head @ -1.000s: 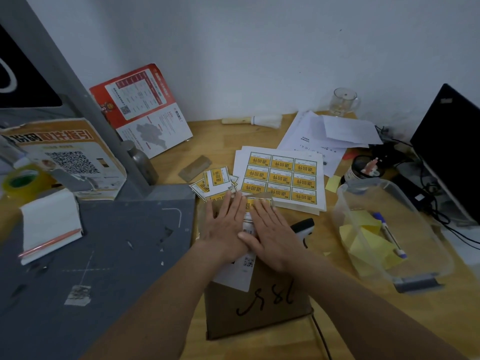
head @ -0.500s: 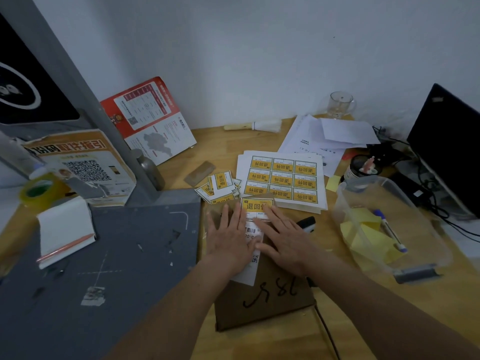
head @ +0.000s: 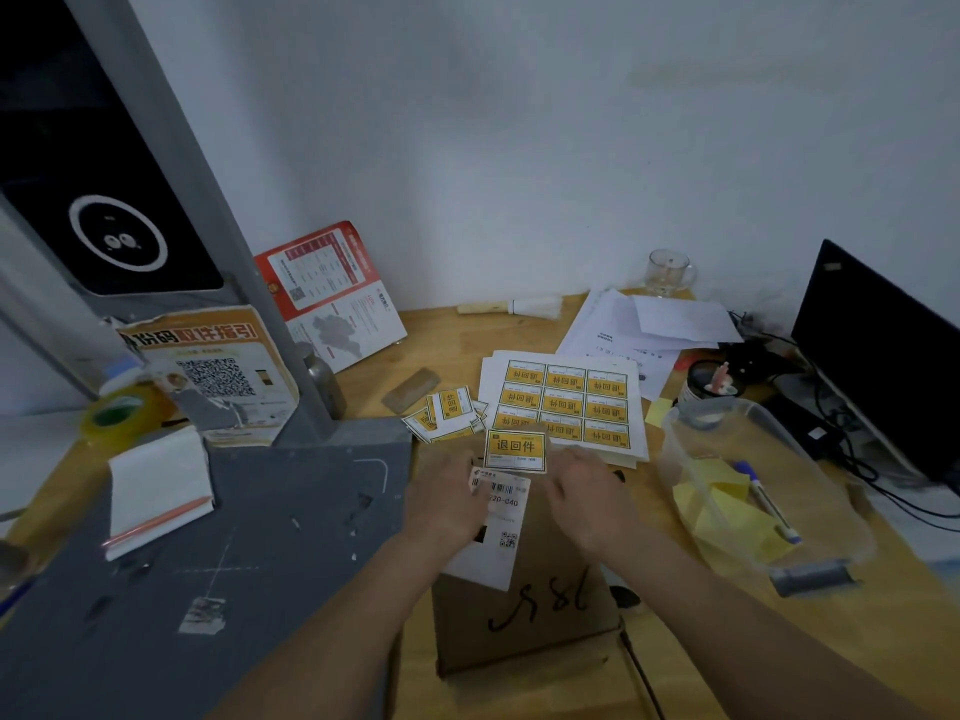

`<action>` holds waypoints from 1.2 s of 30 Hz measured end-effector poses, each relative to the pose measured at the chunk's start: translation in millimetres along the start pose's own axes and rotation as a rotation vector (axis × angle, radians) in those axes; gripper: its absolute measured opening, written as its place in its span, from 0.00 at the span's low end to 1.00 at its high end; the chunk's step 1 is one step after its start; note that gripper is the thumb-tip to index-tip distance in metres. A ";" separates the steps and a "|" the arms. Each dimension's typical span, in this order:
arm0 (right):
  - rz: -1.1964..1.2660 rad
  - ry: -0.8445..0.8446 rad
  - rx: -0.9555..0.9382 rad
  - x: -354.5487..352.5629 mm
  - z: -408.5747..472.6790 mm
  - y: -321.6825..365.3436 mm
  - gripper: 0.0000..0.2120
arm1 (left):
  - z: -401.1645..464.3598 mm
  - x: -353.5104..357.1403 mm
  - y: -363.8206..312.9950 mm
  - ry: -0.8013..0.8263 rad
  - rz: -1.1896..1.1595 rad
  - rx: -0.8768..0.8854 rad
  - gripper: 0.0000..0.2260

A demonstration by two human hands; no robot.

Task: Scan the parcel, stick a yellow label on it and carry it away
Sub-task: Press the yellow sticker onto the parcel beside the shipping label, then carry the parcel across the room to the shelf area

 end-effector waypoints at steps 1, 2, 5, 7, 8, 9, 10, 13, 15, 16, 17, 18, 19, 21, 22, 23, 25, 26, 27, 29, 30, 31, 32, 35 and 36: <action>0.056 -0.035 0.040 -2.7 -0.9 -3.5 0.14 | -0.2 -4.4 2.6 -0.050 -0.130 -0.070 0.12; 0.131 -0.040 0.092 -3.9 -2.8 -6.8 0.17 | 0.4 -5.9 7.3 -0.068 -0.205 -0.135 0.16; 0.313 0.062 0.262 1.5 -11.1 -13.0 0.26 | -3.4 -7.3 20.8 -0.079 -0.322 -0.303 0.20; 0.294 0.106 0.300 10.0 -17.0 -16.8 0.22 | -8.8 -6.2 28.6 -0.072 -0.474 -0.428 0.19; 0.289 0.117 0.319 12.7 -19.8 -17.5 0.19 | -12.7 -5.8 29.8 -0.050 -0.558 -0.504 0.20; 0.313 0.125 0.345 15.4 -22.6 -18.2 0.18 | -16.1 -4.1 31.9 -0.016 -0.637 -0.587 0.22; 0.358 0.140 0.375 17.0 -24.8 -17.5 0.19 | -19.0 -1.1 34.2 0.025 -0.701 -0.660 0.24; 0.479 0.241 0.465 22.7 -28.8 -14.5 0.25 | -29.5 6.1 37.9 0.177 -0.767 -0.767 0.24; 0.486 0.333 0.477 27.2 -30.5 -12.1 0.26 | -32.4 12.2 41.2 0.237 -0.732 -0.753 0.19; 0.500 0.362 0.487 29.4 -30.6 -11.6 0.28 | -33.6 14.1 42.4 0.243 -0.717 -0.734 0.17; 0.530 0.388 0.499 29.5 -30.8 -9.7 0.30 | -35.3 14.3 42.6 0.243 -0.701 -0.719 0.15; 0.567 0.391 0.510 29.5 -30.5 -7.7 0.31 | -36.6 14.5 42.9 0.241 -0.685 -0.705 0.14; 0.608 0.385 0.522 29.5 -29.7 -5.6 0.31 | -36.3 15.0 44.2 0.247 -0.674 -0.689 0.14; 0.691 0.391 0.533 27.2 -30.0 -0.5 0.31 | -35.7 13.2 46.3 0.271 -0.667 -0.642 0.18; 0.733 0.394 0.541 28.1 -30.2 1.3 0.32 | -35.8 9.8 45.8 0.273 -0.676 -0.615 0.20; 0.772 0.391 0.553 30.3 -29.1 1.8 0.34 | -35.3 5.7 46.0 0.265 -0.698 -0.587 0.22; 0.860 0.371 0.567 29.4 -28.2 3.8 0.35 | -34.3 -6.0 45.8 0.211 -0.705 -0.553 0.29; 0.905 0.353 0.568 27.4 -26.9 5.2 0.36 | -34.4 -14.2 44.6 0.166 -0.697 -0.534 0.29; 0.948 0.325 0.571 24.0 -24.8 7.0 0.38 | -33.6 -22.6 44.6 0.104 -0.700 -0.511 0.26; 1.051 0.244 0.595 18.5 -19.5 6.8 0.41 | -30.1 -38.2 44.6 -0.027 -0.752 -0.457 0.21; 1.102 0.193 0.619 14.6 -18.0 6.7 0.37 | -28.9 -46.1 42.6 -0.081 -0.810 -0.436 0.23; 1.170 0.149 0.637 9.7 -17.7 8.4 0.31 | -25.8 -50.5 41.8 -0.115 -0.867 -0.426 0.25; 1.246 0.121 0.647 10.0 -17.9 7.4 0.26 | -22.2 -51.9 42.0 -0.130 -0.913 -0.424 0.25; 1.405 0.065 0.660 8.0 -27.6 8.6 0.19 | -15.5 -47.0 44.8 -0.124 -0.959 -0.449 0.25; 1.447 0.039 0.663 9.5 -31.9 6.6 0.18 | -15.5 -44.3 43.2 -0.096 -0.975 -0.435 0.28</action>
Point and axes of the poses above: each hand's wrist, its own z-axis towards the middle knuckle, its own x-axis out of the palm, y = z × x, the point moved 1 cm from there along z, towards the middle knuckle, and after that the axes turned 5 degrees about -z, right-handed, at the moved point
